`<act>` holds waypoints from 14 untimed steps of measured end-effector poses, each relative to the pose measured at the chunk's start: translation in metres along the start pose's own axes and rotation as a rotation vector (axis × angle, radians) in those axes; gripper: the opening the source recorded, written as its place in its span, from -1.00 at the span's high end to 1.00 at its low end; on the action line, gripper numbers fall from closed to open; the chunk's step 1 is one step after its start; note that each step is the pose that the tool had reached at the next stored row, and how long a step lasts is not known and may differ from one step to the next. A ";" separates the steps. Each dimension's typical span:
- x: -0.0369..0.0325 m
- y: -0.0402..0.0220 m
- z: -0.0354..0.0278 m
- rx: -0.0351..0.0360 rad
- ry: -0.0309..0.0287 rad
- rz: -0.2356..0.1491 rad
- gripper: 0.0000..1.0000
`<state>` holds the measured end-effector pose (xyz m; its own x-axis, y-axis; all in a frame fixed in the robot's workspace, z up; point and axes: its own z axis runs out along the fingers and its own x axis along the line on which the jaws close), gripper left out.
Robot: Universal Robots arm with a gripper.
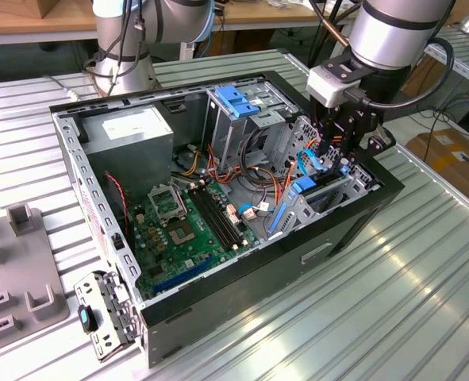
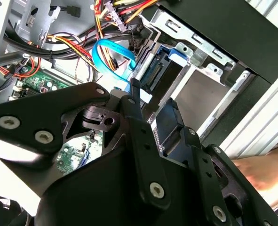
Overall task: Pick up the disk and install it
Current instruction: 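Insert the first disk wire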
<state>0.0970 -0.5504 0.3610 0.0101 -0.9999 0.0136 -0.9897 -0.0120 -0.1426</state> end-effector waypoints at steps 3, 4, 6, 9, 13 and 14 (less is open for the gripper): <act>0.0000 0.0000 -0.0002 0.0000 0.0002 0.000 0.17; 0.0000 0.0000 -0.0002 -0.0019 0.0001 0.000 0.17; 0.0000 0.0000 -0.0001 -0.0164 0.0000 0.000 0.17; 0.0000 0.0000 0.0004 -0.0509 -0.0002 -0.001 0.17; 0.0000 0.0000 0.0010 -0.1039 -0.0008 -0.001 0.17; 0.0000 0.0000 0.0010 -0.1040 -0.0007 -0.001 0.17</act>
<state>0.0971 -0.5504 0.3600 0.0115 -0.9998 0.0130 -0.9992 -0.0120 -0.0391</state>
